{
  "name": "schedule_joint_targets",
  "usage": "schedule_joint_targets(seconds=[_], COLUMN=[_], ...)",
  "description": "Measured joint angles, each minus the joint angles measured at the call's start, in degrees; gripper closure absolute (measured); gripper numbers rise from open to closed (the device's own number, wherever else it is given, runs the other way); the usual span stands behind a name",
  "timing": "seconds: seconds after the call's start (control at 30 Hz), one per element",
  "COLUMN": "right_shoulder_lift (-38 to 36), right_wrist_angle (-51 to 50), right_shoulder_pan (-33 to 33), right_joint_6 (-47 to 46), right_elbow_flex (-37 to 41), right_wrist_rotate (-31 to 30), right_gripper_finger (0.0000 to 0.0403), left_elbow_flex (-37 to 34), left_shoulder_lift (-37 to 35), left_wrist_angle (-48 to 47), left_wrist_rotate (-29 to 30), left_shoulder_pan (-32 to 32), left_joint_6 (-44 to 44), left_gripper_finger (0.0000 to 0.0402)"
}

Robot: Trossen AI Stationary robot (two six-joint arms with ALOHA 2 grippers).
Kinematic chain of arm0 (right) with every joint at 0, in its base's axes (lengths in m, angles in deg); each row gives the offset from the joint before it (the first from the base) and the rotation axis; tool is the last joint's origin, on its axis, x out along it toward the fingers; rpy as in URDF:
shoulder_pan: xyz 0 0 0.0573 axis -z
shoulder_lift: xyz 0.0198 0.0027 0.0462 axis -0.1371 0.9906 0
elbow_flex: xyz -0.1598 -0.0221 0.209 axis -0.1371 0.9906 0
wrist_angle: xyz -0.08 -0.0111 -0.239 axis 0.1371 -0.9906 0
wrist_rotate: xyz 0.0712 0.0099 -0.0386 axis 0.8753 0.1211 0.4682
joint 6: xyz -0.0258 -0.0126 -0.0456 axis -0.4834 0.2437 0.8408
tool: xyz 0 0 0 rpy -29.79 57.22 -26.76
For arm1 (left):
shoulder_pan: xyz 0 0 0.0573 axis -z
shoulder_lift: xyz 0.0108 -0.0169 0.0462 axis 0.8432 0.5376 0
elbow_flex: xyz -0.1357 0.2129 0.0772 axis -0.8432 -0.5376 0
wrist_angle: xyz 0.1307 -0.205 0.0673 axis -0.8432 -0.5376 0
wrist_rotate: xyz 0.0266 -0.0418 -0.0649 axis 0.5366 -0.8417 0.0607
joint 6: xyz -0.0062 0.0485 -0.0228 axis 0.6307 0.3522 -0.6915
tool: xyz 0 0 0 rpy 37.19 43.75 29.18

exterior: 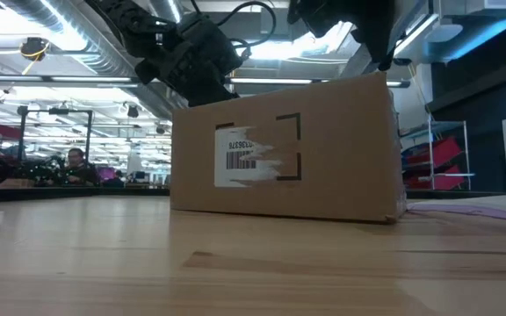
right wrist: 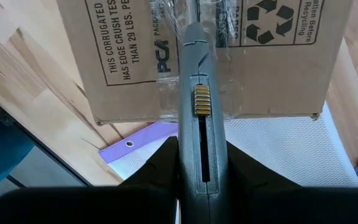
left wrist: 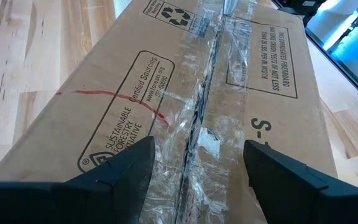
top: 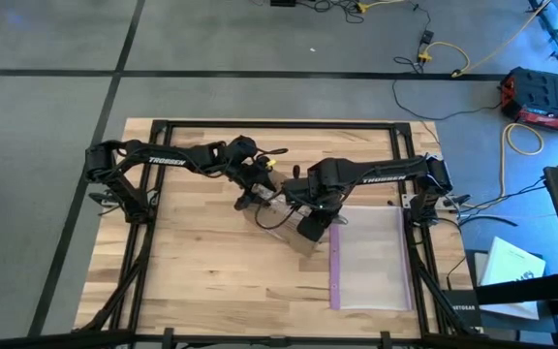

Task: Unpack boxes
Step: Open the cardboard box using the cutter

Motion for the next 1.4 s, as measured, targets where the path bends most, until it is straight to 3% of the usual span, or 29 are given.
schedule_joint_targets(seconds=[1.4], right_shoulder_lift=[0.1], right_wrist_angle=[-2.2], right_shoulder_pan=[-1.3], right_joint_6=[-0.6], right_elbow_flex=[0.0], right_wrist_rotate=[4.7], right_gripper_finger=[0.0341], left_elbow_flex=[0.0], left_shoulder_lift=[0.1], left_wrist_angle=[-0.5], left_wrist_rotate=[-0.9], left_shoulder_pan=[-1.6], left_joint_6=[2.6], left_gripper_finger=[0.0165])
